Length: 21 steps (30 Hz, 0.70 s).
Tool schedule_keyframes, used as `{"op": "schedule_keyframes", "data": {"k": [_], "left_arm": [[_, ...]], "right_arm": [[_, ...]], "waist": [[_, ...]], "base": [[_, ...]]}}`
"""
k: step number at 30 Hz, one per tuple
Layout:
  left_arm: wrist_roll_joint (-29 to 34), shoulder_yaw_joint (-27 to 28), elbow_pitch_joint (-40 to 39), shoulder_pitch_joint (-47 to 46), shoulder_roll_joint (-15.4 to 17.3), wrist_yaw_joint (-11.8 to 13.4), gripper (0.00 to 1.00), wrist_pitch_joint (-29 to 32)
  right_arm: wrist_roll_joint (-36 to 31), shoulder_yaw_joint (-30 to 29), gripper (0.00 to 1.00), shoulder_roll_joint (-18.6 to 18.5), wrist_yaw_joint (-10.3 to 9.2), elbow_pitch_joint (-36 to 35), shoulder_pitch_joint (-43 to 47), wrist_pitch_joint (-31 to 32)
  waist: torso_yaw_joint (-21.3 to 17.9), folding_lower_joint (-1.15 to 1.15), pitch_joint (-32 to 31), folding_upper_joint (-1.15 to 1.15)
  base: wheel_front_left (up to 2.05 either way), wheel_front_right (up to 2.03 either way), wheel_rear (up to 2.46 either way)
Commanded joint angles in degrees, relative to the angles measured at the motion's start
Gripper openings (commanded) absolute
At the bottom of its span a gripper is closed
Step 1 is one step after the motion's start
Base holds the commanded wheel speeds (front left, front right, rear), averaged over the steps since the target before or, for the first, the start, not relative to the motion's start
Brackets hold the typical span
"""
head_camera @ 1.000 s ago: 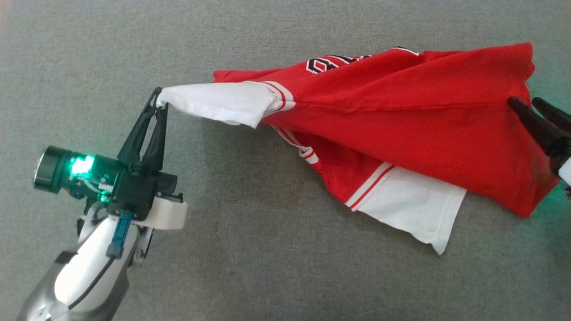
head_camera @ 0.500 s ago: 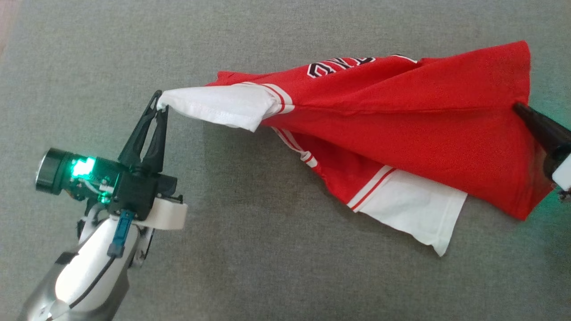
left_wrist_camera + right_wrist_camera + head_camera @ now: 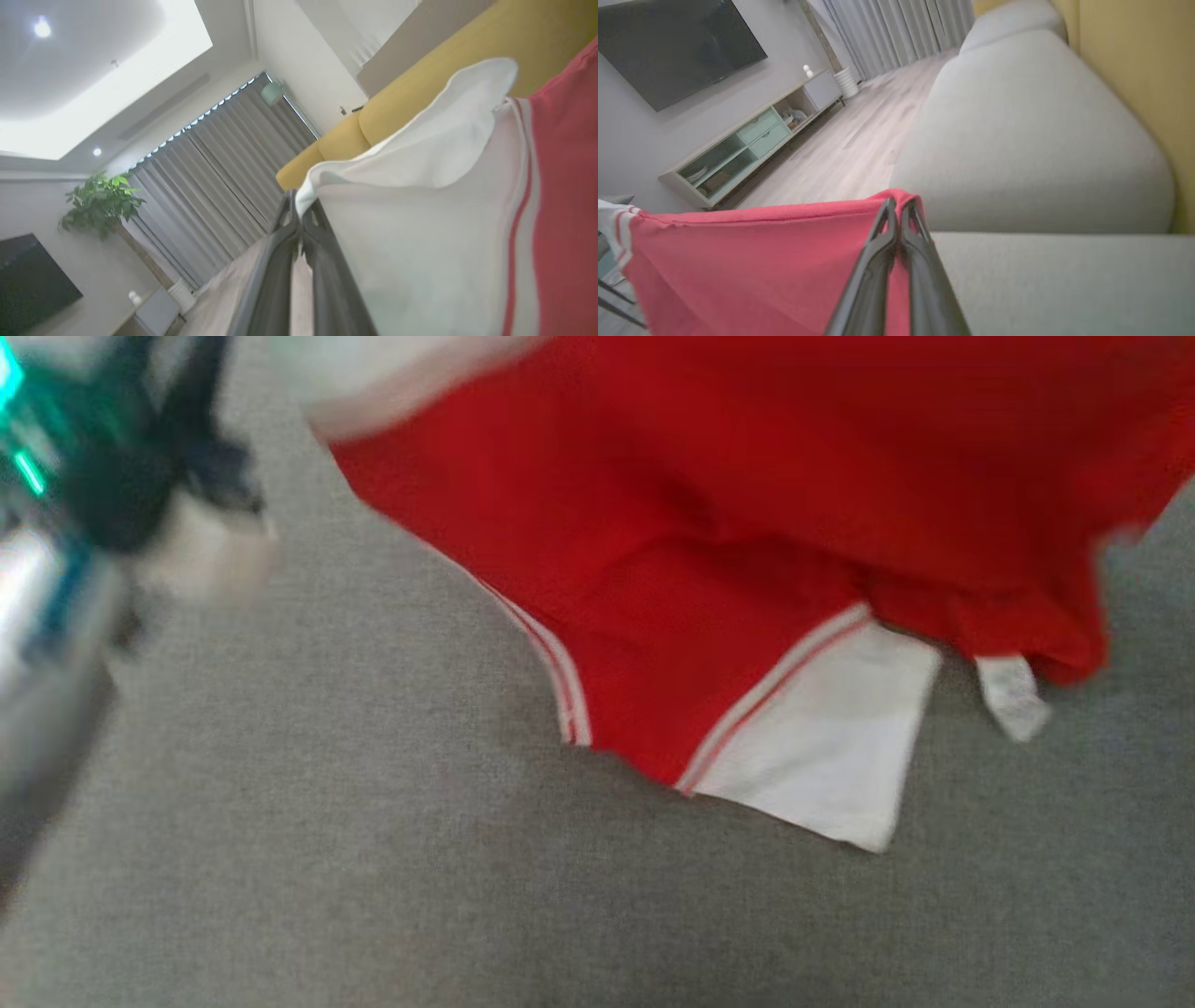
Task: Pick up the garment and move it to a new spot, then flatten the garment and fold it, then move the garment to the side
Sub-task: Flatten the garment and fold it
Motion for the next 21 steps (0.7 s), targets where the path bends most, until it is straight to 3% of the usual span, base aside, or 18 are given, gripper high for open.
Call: {"op": "schedule_keyframes", "data": {"k": [1, 6, 13, 17, 21], "left_arm": [[0.20, 3.38, -0.66, -6.48, 3.20, -1.43, 0.00, 0.71], [2.70, 2.79, 8.79, -25.37, 2.35, -7.47, 0.00, 1.09], [7.37, 2.23, 21.83, -45.45, -1.30, -7.70, 0.00, -3.25], [7.93, 1.32, 23.45, -47.98, -1.52, -8.41, 0.00, -4.27], [6.48, 0.75, 22.52, -42.85, -0.52, -8.86, 0.00, -4.49]], "right_arm": [[-1.51, -0.23, 0.00, -2.48, -0.04, -0.87, -3.95, -0.37], [-9.61, 1.63, 0.00, -1.61, -0.04, 5.36, -21.32, -2.77], [-19.58, 3.02, 0.00, 0.76, -0.04, 14.54, -40.19, -12.70], [-20.20, 5.89, 0.00, 0.31, -0.04, 16.75, -43.18, -15.39], [-18.43, 9.31, 0.00, -0.67, -0.04, 17.06, -40.17, -17.40]], "waist": [[-0.78, 0.01, 1.74, 0.00], [-1.94, 0.01, 6.20, 0.00], [-2.72, 0.01, 9.82, 0.00], [-2.71, 0.01, 10.47, 0.00], [-2.85, 0.01, 11.21, 0.00]], "base": [[0.00, 0.00, 0.00], [0.00, 0.00, 0.00], [0.00, 0.00, 0.00], [0.00, 0.00, 0.00], [0.00, 0.00, 0.00]]}}
